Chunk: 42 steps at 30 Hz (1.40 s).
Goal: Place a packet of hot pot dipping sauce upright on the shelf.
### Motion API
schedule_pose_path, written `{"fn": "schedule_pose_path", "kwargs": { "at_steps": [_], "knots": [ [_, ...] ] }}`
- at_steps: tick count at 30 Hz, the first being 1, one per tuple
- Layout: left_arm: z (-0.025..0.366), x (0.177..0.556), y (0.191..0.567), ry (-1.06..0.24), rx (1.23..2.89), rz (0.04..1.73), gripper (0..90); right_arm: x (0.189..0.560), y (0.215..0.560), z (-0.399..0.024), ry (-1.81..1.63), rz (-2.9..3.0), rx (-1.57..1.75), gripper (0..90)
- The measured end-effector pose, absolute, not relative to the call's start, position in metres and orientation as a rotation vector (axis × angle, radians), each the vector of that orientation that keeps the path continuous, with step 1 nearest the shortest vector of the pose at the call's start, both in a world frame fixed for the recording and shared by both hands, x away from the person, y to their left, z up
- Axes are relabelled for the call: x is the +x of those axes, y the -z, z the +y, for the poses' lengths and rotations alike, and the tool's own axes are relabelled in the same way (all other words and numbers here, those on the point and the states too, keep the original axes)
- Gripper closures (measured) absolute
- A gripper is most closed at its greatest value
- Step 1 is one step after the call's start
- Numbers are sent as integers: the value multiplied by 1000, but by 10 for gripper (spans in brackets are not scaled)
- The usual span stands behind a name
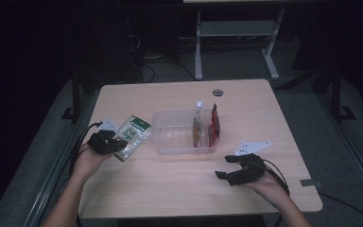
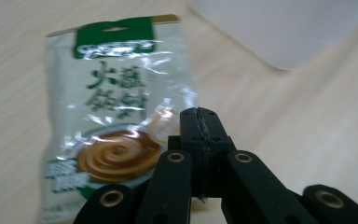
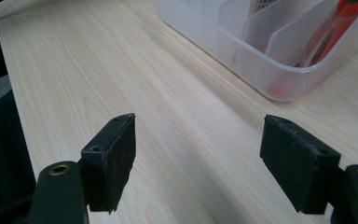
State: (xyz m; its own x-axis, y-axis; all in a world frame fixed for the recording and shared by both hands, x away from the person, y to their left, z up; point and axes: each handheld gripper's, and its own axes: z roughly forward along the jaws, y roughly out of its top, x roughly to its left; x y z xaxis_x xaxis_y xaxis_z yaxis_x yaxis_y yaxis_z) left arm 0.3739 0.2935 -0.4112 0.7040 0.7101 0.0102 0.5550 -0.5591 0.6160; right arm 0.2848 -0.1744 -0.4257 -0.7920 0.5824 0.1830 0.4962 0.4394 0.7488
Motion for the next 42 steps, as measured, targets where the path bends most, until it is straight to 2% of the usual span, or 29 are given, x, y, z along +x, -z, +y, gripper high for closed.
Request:
{"fn": "schedule_pose_path", "kwargs": {
  "at_steps": [10, 18, 29, 42],
  "knots": [
    [292, 420, 431, -430, 2322, 1036, 897, 288, 430, -171, -1276, 2602, 973, 263],
    [295, 428, 446, -383, 2354, 1085, 900, 289, 431, -173, -1275, 2600, 984, 263],
    [305, 406, 454, -279, 2287, 1065, 900, 288, 433, -175, -1260, 2610, 1007, 263],
    [307, 356, 449, -142, 2370, 955, 900, 288, 432, -176, -1263, 2606, 1007, 263]
  ]
}}
